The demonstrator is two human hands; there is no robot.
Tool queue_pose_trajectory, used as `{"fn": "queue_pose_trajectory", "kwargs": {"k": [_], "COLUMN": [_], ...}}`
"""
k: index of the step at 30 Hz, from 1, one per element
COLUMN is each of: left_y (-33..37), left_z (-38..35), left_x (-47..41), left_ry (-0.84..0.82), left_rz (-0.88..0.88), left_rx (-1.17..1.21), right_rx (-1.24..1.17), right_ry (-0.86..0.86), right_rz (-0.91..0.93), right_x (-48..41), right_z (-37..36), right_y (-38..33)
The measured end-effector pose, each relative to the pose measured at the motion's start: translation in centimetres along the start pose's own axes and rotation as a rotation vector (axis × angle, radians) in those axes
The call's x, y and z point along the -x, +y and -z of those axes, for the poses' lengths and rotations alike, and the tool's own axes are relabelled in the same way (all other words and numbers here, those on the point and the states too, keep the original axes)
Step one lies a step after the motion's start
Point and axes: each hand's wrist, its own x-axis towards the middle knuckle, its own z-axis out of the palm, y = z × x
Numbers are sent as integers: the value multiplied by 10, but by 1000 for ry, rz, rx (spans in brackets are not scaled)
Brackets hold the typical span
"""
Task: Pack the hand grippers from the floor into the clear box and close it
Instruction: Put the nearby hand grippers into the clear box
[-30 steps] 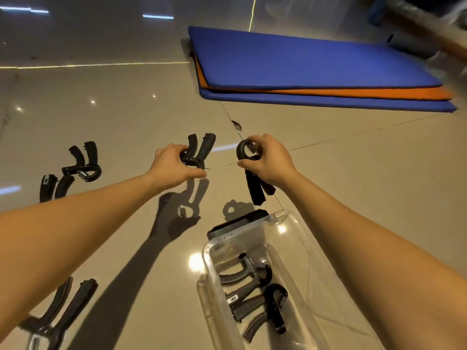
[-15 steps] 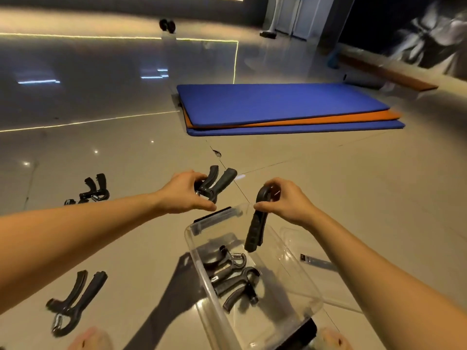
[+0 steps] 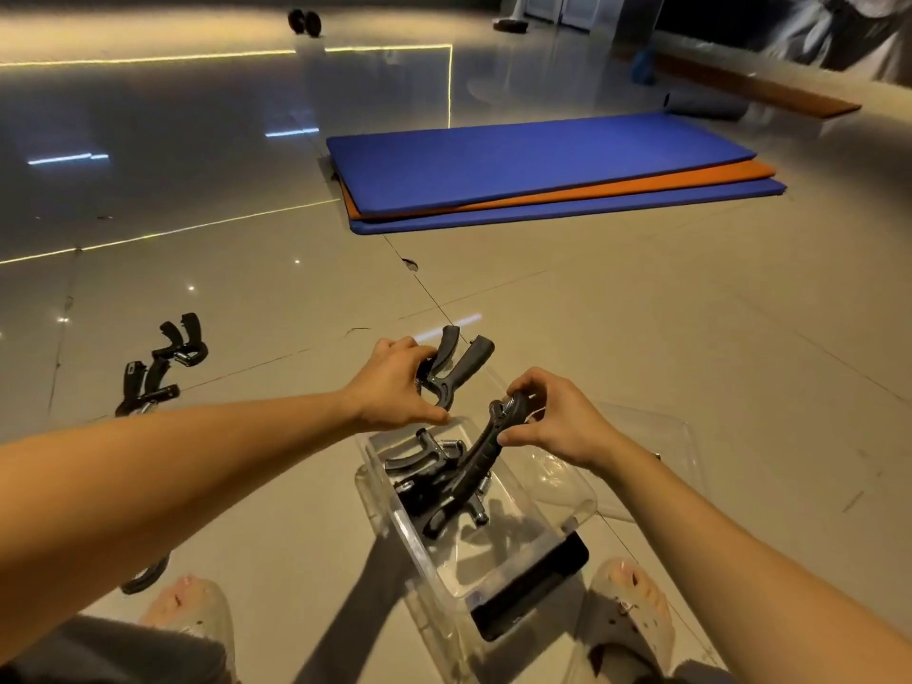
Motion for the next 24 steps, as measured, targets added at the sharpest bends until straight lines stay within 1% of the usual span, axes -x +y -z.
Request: {"fn": "queue_pose_trajectory", "kwargs": {"k": [2,5,8,11,13,16,24], "left_y": [-5,-19,-36,-49,-57,-66,-80], "left_z": [-9,-21,-36,-49,-55,-57,-70], "left_x": [1,3,9,17,19,16,5], "left_ry": [48,141,179,219,234,214,246], "left_rz": [7,53,79,64,44,21,41], "left_rx": [7,53,74,90,85,55,48], "right_rx": [-1,51,99,156,159,150,167], "right_ry": [-3,-53,-111,-156,-161,-175,-280], "right_rz": [-39,-45,-56,-69,-87,-107,-121], "right_x": [4,5,4,2,1,1,2], "right_z": [-6,-20,-35,-47,-52,-59,-72], "right_y": [10,26,39,48,54,61,74]}}
